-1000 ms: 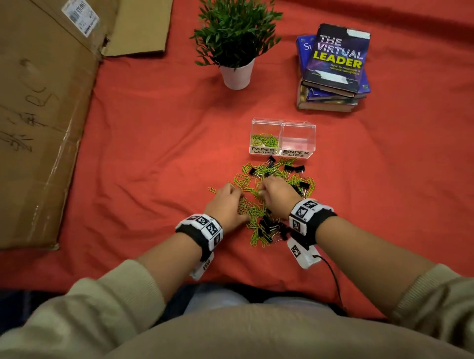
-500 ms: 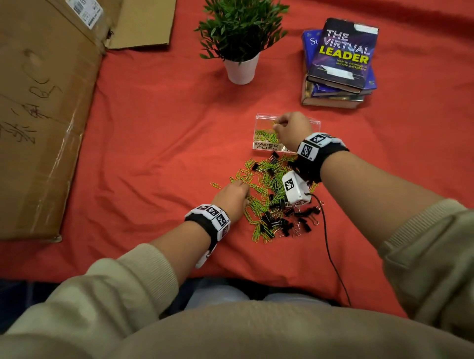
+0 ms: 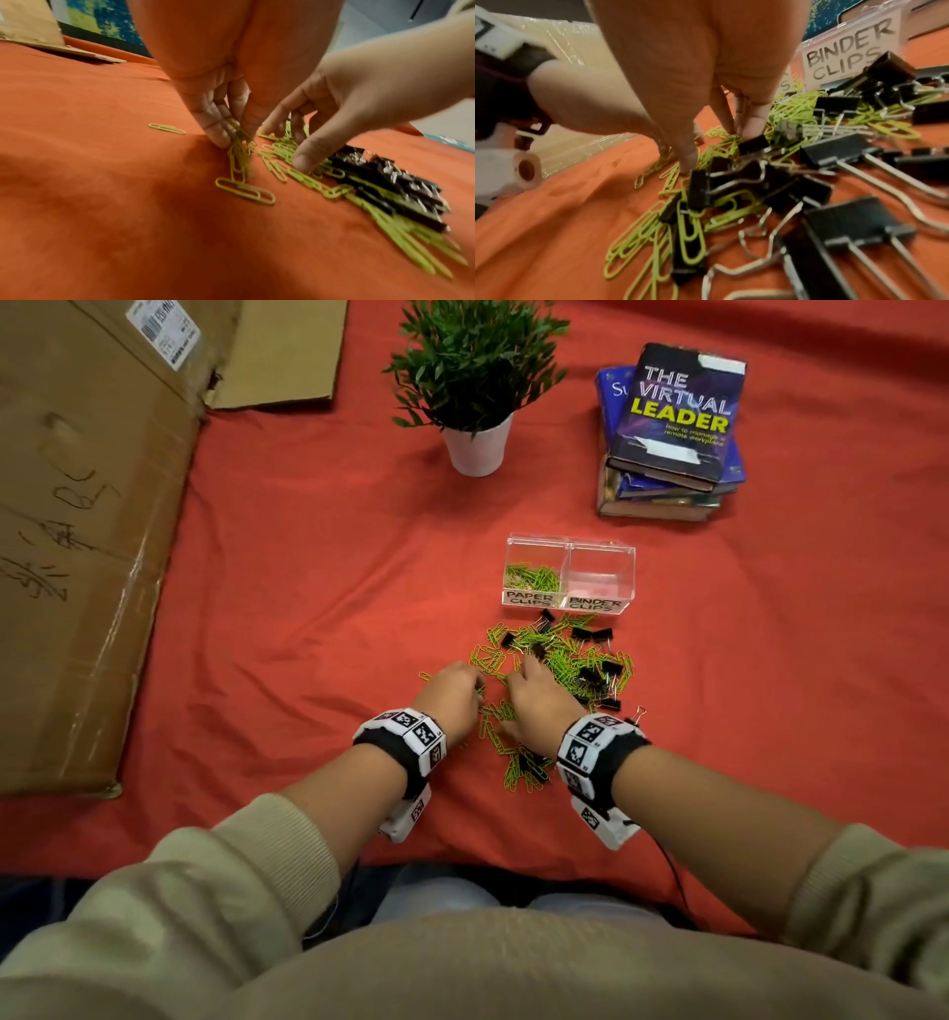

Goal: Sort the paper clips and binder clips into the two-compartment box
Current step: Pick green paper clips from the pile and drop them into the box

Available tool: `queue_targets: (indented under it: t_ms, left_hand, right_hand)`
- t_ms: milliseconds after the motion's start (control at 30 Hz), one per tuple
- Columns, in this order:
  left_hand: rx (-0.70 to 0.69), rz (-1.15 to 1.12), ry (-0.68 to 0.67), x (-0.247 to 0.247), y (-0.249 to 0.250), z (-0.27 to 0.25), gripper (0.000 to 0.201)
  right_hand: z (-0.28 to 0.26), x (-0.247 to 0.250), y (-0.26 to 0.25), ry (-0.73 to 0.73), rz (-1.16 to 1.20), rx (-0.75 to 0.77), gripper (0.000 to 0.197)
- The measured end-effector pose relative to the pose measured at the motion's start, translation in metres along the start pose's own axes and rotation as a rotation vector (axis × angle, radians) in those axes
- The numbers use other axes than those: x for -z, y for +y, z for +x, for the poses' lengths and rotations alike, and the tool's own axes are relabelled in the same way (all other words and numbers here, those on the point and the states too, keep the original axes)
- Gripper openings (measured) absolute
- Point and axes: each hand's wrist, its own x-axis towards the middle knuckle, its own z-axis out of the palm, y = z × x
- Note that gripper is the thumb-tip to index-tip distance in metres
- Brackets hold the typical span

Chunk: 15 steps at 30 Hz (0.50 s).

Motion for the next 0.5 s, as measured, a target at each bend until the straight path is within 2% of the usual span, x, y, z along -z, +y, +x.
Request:
queue_targets:
  t_ms: [267, 400, 500]
  left_hand:
    - [0.093, -0.235, 0.074, 0.020, 0.009, 0.011, 0.016]
    - [0.058, -0.320, 0.107, 0.038, 0.027, 0.024, 0.011]
    - [0.032, -0.379, 0.143, 0.053, 0.045, 0.040, 0.011]
  right_hand:
    - [0.003, -0.004, 0.002, 0.035, 0.142, -0.057, 0.027]
    - [0.005, 0.005, 0.007, 0.018, 0.284, -0.120, 0.014]
    - [0.006, 0.019, 0.016, 0.022, 0.482, -0.182, 0.007]
